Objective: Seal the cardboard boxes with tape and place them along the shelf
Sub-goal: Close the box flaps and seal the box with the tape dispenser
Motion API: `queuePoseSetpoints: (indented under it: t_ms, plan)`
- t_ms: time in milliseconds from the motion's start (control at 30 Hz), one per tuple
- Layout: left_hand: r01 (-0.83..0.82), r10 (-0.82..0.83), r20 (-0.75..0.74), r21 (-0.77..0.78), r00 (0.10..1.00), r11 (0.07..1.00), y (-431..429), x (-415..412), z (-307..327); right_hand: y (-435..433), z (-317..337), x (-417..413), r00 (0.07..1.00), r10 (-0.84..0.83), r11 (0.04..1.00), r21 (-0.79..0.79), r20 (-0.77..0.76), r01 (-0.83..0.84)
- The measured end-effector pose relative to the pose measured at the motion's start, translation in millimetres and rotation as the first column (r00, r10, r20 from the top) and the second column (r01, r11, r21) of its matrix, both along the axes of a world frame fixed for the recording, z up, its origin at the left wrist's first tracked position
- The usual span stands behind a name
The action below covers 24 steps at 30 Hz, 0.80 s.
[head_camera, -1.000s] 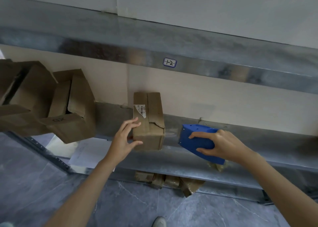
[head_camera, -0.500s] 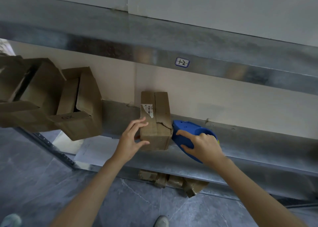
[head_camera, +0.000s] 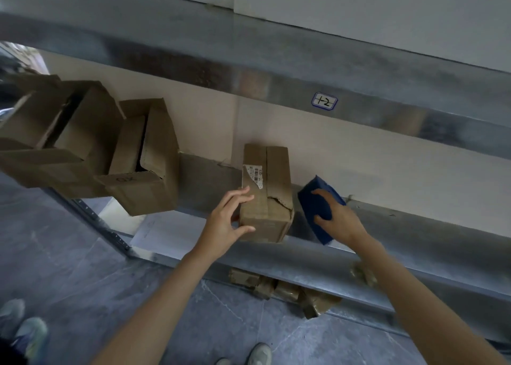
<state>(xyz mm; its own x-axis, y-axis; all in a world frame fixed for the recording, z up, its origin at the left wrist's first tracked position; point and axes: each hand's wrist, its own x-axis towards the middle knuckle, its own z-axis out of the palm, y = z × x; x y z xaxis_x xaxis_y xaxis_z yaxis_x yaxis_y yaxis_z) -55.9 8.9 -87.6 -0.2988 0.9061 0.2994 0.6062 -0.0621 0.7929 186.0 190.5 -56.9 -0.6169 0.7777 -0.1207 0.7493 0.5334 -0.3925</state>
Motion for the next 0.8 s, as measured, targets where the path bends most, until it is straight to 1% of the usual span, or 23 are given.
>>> queuePoseSetpoints:
  t_ms: [133,333,467,667,733,800]
  plan:
    - [0.002,-0.002,0.004,-0.008,1.000,1.000,-0.5,0.7,2.0,14.9,-13.9,2.0,0.999,-0.016,0.993,-0.117,0.048,0.022]
    - [-0.006,0.006,-0.001,-0.020,1.000,1.000,-0.3,1.0,2.5,17.2,-33.6,1.5,0.997,0.041,0.984,-0.173,0.069,-0.029]
    - [-0.011,0.011,0.001,-0.024,1.000,1.000,-0.4,1.5,2.2,19.6,-37.7,3.0,0.995,0.048,0.986,-0.161,0.082,-0.035]
    - [0.001,0.000,0.029,-0.031,1.000,1.000,-0.7,1.3,1.9,20.2,-31.0,6.6,0.974,0.081,0.995,-0.078,0.212,-0.066]
    - [0.006,-0.005,0.037,-0.028,0.999,1.000,-0.6,1.0,1.4,18.4,-25.2,6.7,0.975,0.073,0.995,-0.077,0.209,-0.058]
    - [0.011,-0.011,0.037,-0.026,0.999,1.000,-0.6,0.2,1.2,16.3,-16.1,7.7,0.977,0.064,0.998,-0.039,0.202,-0.057]
